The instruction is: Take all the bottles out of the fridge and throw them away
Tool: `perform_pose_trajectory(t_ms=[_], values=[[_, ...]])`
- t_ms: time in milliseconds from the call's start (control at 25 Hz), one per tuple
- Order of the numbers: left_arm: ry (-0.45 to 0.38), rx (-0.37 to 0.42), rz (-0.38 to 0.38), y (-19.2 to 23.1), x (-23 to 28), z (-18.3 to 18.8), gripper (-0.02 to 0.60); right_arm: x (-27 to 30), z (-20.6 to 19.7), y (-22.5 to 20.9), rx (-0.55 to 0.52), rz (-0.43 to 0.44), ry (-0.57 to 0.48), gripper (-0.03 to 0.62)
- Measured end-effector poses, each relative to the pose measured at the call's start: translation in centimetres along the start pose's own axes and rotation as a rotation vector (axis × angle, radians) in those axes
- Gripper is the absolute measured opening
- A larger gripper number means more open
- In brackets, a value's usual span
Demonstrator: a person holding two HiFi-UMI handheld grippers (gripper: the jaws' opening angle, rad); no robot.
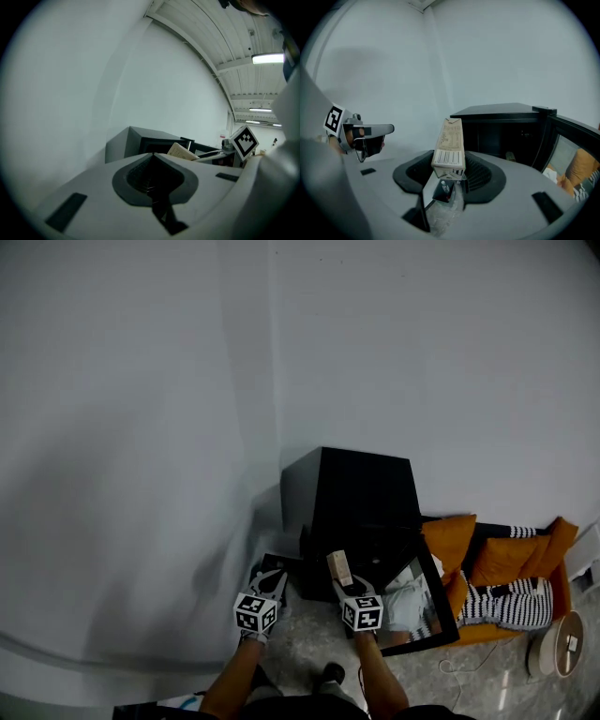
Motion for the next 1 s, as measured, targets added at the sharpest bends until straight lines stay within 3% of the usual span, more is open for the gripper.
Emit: perform_pose_trajectory(t_ms=[600,1000], values=[[-0.079,0.035,0.316,7.1,-11.9,3.3,0.006,7.2,0.1,14.1,-0.079,0.375,0.042,0.204],[-0.087,0.023,0.388,8.4,-15.0,2.5,0.006,9.0,-1.4,17.4,-0.11,0.457,0.082,0.204]])
Point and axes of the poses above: the fingertips, and each gripper's own axes: x forward along the fingers, y to its left, z out of its top, the point moved 7 cm from there along -x, backward along the fingers, and after that the axes turned 15 degrees about -y, right-handed, at the moved point
